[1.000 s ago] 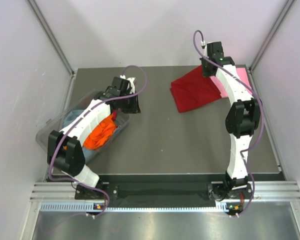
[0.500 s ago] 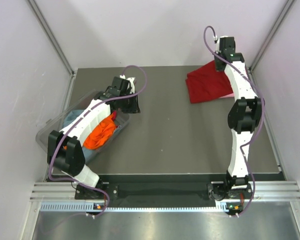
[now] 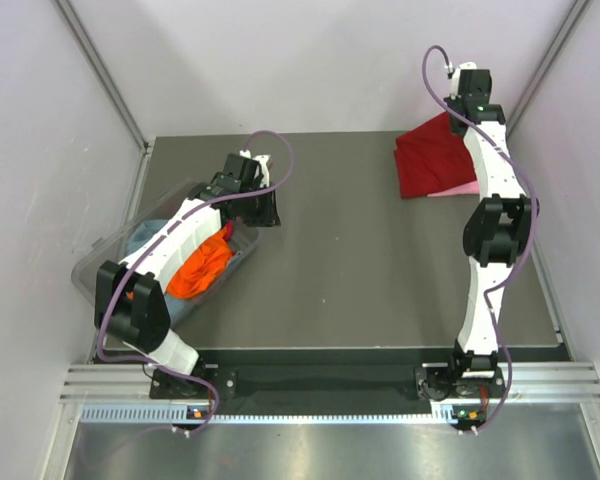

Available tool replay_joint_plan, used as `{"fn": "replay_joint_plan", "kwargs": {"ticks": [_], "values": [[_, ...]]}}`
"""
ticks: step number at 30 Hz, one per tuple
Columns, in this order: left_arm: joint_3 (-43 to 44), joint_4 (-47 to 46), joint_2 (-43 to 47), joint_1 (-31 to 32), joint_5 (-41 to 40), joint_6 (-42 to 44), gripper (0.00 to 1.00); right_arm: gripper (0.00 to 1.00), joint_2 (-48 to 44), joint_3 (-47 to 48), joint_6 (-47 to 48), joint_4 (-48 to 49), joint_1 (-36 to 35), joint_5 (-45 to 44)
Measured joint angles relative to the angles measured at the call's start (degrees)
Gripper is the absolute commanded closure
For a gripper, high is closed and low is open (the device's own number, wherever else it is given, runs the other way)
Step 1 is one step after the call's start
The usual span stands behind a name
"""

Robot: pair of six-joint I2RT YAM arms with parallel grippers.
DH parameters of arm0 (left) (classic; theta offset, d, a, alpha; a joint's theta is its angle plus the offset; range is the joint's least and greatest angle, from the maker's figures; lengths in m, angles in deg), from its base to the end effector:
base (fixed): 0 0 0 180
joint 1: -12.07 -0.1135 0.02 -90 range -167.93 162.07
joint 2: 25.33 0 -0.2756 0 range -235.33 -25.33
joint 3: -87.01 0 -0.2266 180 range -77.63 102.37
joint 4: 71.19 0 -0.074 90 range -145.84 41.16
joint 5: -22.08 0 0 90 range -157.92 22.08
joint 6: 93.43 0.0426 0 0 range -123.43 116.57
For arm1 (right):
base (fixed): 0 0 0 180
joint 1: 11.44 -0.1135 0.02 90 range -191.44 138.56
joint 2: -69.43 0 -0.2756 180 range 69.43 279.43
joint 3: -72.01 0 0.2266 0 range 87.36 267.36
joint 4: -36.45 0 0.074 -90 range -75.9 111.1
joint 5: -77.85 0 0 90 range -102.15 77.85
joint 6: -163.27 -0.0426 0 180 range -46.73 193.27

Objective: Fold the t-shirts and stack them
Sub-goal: Neatly place the folded tshirt to the corner, then reset both grippers

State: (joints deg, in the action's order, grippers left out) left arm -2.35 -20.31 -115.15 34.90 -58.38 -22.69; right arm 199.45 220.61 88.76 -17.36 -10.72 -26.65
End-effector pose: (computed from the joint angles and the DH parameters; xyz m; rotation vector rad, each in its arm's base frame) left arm 0.2924 -0.1307 0.3034 0.1536 2.4956 -0.5208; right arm 0.5060 -0.0170 0.3303 -0.1385 2.1922 -0.4361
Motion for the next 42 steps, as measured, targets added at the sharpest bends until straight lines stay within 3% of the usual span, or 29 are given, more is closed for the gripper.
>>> {"fn": "replay_joint_plan", "kwargs": {"ticks": [13, 19, 21, 25, 26, 28, 31, 38, 42], "values": [[0.0, 0.0, 0.0, 0.0, -0.2, 0.4, 0.69, 1.0, 3.1, 1.1, 2.8, 5.2, 4.4, 1.7], [0.0, 0.0, -0.2, 0.0, -0.2, 0.6, 0.69, 0.9, 10.3, 2.6, 3.6, 11.4, 7.3, 2.2], [0.0, 0.0, -0.5, 0.0, -0.2, 0.7, 0.68, 0.69, 12.5, 2.6, 3.6, 13.4, 8.3, 2.2], [0.0, 0.0, -1.1, 0.1, 0.1, 0.8, 0.68, 0.44, 14.3, 2.6, 3.4, 15.3, 9.7, 0.9], [0.0, 0.1, -1.1, 0.1, 0.1, 0.8, 0.68, 0.32, 14.3, 2.6, 2.9, 15.7, 9.9, 0.5], [0.0, 0.0, -1.1, 0.1, 0.4, 0.8, 0.68, 0.25, 13.3, 1.6, 1.8, 17.1, 10.0, -0.2], [0.0, -0.1, -1.0, 0.1, 1.2, 0.8, 0.68, 0.0, 9.1, -3.4, -1.0, 17.5, 9.6, -1.8], [0.2, -2.2, 3.5, 0.1, 4.3, 0.2, 0.67, 0.0, -12.3, -20.5, -11.1, 10.4, 4.8, -2.8], [2.3, -4.7, 9.1, 0.1, 6.4, -0.9, 0.59, 0.0, -29.1, -28.3, -19.1, 4.8, 0.3, 4.3]]}}
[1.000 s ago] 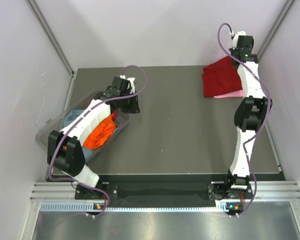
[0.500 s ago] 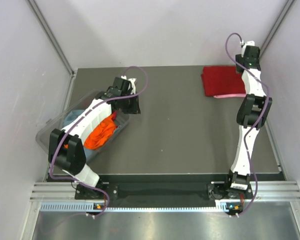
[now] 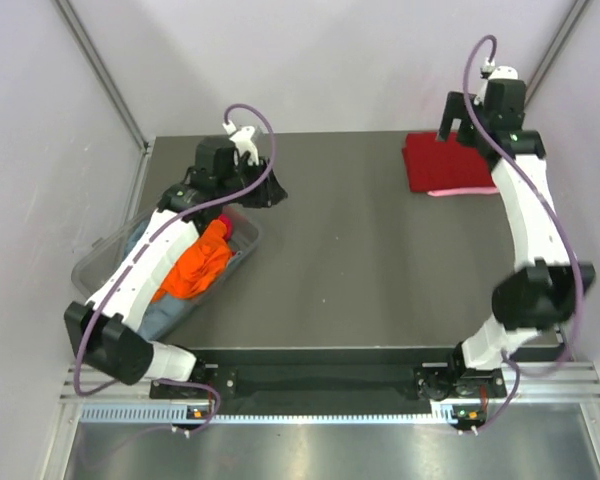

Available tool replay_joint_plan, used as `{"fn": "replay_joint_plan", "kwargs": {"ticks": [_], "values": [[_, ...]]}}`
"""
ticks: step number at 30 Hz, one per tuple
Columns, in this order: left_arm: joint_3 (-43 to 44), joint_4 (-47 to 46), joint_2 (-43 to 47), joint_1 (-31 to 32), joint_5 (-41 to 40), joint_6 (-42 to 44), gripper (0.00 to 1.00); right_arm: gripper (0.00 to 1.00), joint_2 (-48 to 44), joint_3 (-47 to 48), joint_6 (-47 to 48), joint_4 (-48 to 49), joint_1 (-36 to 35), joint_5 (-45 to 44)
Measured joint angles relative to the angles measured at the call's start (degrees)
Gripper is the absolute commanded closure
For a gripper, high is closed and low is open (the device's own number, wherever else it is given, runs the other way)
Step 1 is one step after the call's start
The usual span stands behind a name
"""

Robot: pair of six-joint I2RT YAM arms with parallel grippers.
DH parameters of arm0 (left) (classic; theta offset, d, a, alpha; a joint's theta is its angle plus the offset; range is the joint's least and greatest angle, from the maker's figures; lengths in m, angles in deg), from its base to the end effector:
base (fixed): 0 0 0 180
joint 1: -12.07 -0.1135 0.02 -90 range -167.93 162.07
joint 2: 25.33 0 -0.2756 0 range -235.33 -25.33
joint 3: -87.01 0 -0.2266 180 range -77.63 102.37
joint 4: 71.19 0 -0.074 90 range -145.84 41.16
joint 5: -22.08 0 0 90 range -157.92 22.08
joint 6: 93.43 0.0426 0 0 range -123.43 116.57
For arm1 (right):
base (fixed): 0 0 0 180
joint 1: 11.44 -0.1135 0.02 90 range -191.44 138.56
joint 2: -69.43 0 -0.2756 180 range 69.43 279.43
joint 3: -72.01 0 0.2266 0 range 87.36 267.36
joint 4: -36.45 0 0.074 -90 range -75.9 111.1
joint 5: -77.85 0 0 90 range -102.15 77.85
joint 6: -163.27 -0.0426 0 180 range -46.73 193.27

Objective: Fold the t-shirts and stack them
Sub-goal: Reset both grippers

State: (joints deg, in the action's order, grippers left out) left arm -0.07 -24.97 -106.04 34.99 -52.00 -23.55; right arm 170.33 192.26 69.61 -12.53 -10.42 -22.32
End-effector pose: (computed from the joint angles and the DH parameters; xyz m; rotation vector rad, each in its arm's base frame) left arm 0.2647 -0.1246 0.3691 0.2197 2.2204 -0.7233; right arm 0.3865 -0.0144 0.4019 0.1925 2.0739 -0.1572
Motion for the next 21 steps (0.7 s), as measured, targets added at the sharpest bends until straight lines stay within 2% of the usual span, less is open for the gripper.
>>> {"fn": "replay_joint_plan", "kwargs": {"ticks": [3, 4, 6, 7, 8, 15, 21], "values": [[3.0, -1.1, 3.3, 0.0, 1.1, -0.7, 0.52, 0.0, -14.6, -9.8, -6.3, -0.8, -2.7, 9.7], [3.4, -1.4, 4.3, 0.0, 1.2, -0.9, 0.38, 0.0, -19.1, -13.2, -8.0, -1.6, -3.5, 12.5], [3.4, -1.7, 6.8, 0.0, 1.2, -1.1, 0.2, 0.0, -26.7, -19.0, -10.8, -2.2, -4.8, 17.0], [3.1, -1.8, 7.9, 0.0, 1.2, -1.4, 0.05, 0.0, -30.1, -21.8, -11.9, -3.1, -5.5, 18.8], [2.6, -1.9, 9.1, 0.0, 1.1, -1.8, 0.01, 0.0, -32.8, -24.1, -12.7, -3.6, -5.9, 20.3], [-4.2, -1.8, 16.7, 0.0, 0.7, -5.4, 0.01, 0.0, -49.2, -41.3, -16.5, -5.9, -6.2, 26.8], [-10.8, -2.3, 23.6, 0.0, 0.2, -7.4, 0.01, 0.0, -53.5, -44.3, -18.2, -5.8, -6.2, 31.3]]}}
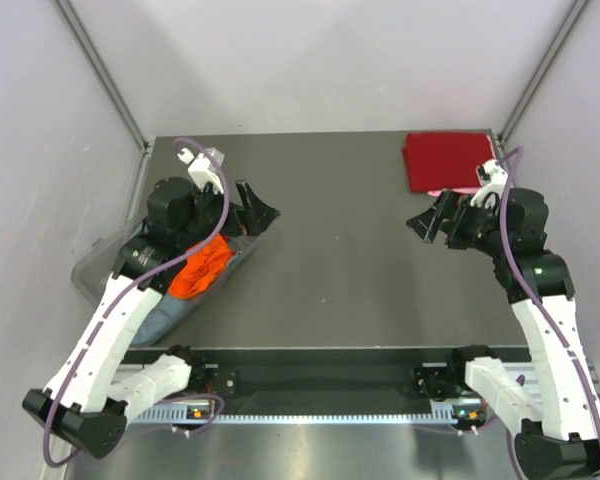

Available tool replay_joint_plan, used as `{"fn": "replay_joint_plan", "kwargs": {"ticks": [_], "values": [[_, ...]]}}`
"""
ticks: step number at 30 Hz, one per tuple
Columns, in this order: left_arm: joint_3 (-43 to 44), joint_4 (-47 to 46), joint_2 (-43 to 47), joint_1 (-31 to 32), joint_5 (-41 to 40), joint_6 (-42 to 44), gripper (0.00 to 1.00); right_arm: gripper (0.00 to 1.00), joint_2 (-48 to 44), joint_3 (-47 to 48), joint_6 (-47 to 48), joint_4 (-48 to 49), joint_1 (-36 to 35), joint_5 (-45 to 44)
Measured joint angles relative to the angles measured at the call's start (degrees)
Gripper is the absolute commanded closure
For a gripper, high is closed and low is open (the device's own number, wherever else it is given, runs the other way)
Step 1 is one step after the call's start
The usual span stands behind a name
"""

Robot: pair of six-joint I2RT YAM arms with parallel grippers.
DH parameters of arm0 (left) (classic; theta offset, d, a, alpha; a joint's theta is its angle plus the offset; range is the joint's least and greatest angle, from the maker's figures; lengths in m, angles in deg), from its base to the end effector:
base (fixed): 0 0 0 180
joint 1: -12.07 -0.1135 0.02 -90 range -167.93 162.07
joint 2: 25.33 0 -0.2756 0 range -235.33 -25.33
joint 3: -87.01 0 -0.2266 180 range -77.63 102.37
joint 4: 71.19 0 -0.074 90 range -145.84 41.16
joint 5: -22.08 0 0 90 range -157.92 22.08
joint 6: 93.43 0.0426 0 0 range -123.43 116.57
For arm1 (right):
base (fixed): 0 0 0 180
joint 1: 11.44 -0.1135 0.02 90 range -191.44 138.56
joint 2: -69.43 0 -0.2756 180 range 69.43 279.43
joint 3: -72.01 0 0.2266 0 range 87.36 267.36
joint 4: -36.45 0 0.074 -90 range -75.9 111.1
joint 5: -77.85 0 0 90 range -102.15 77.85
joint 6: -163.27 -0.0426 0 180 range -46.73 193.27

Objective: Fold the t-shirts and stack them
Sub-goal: Reset both grippers

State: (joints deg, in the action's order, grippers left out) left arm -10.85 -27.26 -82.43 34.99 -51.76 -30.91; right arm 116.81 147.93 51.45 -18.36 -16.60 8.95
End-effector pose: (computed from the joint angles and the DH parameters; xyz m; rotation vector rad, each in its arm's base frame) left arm 0.1652 -0.0827 0.4036 0.1215 1.9783 -0.8534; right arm 0.1325 0.0274 0.3742 0.0621 2.0602 0.6677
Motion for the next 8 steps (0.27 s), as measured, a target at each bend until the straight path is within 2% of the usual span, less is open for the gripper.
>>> {"fn": "replay_joint_plan", "kwargs": {"ticks": [8], "values": [[-0.6, -0.4, 4.5, 0.0, -1.2, -0.2, 0.01, 0.0, -1.3, -1.3, -2.4, 2.5, 0.0, 3.4]]}}
